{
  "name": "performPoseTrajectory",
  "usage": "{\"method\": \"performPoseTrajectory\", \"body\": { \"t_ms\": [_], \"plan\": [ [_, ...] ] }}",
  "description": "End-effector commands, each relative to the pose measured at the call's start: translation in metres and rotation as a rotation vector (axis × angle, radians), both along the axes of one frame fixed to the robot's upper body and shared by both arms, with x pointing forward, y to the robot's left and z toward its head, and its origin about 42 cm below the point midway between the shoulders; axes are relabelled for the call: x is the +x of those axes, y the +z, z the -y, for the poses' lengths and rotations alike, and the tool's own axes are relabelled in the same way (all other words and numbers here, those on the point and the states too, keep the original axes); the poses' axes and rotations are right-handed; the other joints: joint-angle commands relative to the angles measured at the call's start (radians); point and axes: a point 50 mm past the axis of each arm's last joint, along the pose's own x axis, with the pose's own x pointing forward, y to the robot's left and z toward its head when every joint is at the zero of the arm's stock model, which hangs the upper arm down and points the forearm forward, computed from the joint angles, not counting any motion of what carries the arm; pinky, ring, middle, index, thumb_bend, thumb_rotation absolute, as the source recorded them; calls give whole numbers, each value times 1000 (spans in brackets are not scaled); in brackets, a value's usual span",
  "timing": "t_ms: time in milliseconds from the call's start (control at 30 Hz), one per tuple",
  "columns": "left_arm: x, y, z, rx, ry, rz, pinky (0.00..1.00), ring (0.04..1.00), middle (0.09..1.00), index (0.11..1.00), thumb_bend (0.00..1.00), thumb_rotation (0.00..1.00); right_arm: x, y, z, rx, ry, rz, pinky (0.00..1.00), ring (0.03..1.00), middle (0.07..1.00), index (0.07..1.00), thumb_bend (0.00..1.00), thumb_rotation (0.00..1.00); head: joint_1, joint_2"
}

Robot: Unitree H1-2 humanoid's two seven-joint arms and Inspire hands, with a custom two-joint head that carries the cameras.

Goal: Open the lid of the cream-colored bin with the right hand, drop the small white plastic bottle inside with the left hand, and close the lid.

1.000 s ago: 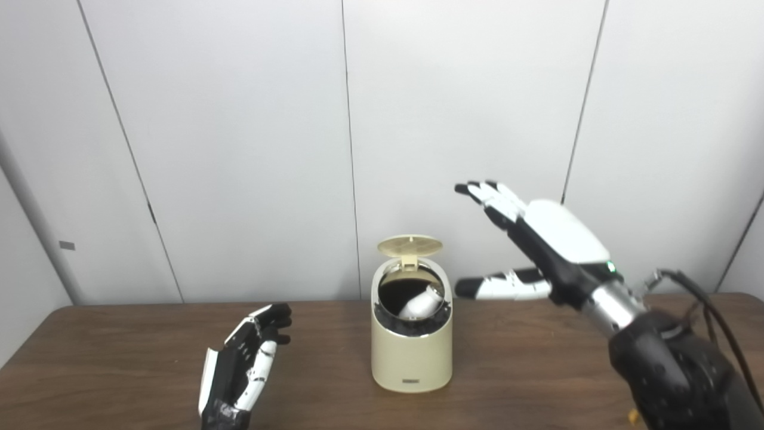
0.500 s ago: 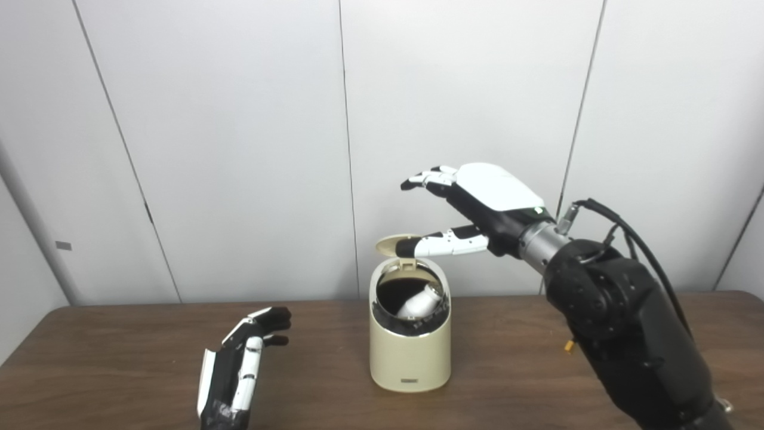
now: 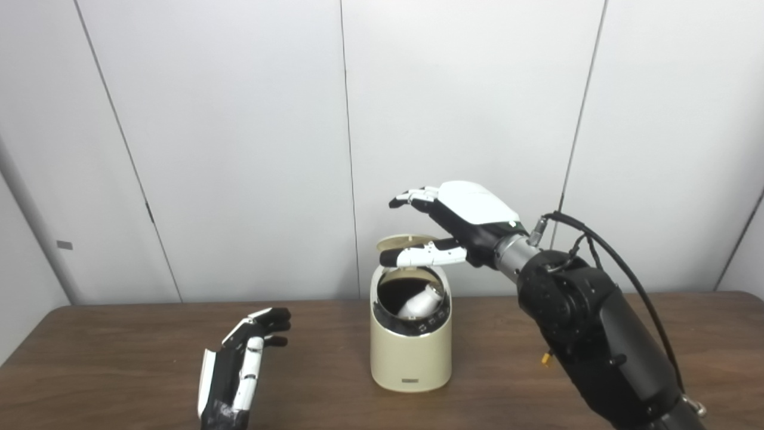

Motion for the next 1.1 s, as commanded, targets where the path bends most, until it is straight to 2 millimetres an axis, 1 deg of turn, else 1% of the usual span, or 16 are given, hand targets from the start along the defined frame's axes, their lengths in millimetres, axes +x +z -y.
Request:
{"method": "performPoseTrajectory", "body": {
  "t_ms": [0, 233, 333, 467, 600, 700, 833, 867, 933, 1067],
  "plan": [
    [7, 19, 0, 10, 0, 78, 619, 697, 709, 681, 271, 868, -2, 19, -3, 24, 4, 78, 935, 942, 914, 866, 830, 1000, -1, -1],
    [6, 20, 0, 13, -4, 80, 620, 696, 705, 676, 250, 871, -4, 10, 0, 24, 0, 68, 954, 963, 913, 857, 845, 1000, -1, 3],
    [6, 20, 0, 16, -1, 82, 622, 695, 704, 675, 262, 876, -12, 6, 2, 35, 0, 75, 947, 951, 888, 846, 832, 1000, 0, 5],
    [6, 21, 0, 16, -5, 85, 626, 697, 707, 677, 268, 880, -23, -1, 5, 40, 0, 74, 940, 936, 880, 837, 815, 1000, -2, 11],
    [5, 22, 0, 22, -5, 88, 628, 695, 705, 674, 259, 881, -29, -12, 9, 50, 2, 75, 929, 925, 871, 819, 822, 1000, -4, 13],
    [5, 22, -1, 27, -10, 91, 631, 701, 712, 682, 262, 885, -35, -21, 11, 71, 3, 58, 945, 933, 869, 818, 823, 1000, -2, 17],
    [4, 24, 0, 34, -6, 97, 630, 699, 710, 682, 264, 884, -42, -32, 14, 76, 8, 51, 895, 916, 860, 810, 816, 1000, 1, 22],
    [3, 24, 0, 37, -4, 98, 625, 696, 708, 682, 262, 901, -43, -34, 15, 80, 10, 45, 896, 913, 857, 810, 796, 1000, 1, 23],
    [3, 24, 0, 41, -1, 101, 623, 696, 708, 683, 257, 914, -47, -40, 15, 88, 14, 24, 943, 928, 865, 821, 777, 1000, 1, 25],
    [3, 25, 0, 41, 0, 102, 625, 697, 708, 684, 255, 921, -55, -51, 18, 100, 13, -22, 988, 945, 872, 833, 770, 1000, 0, 30]
  ]
}}
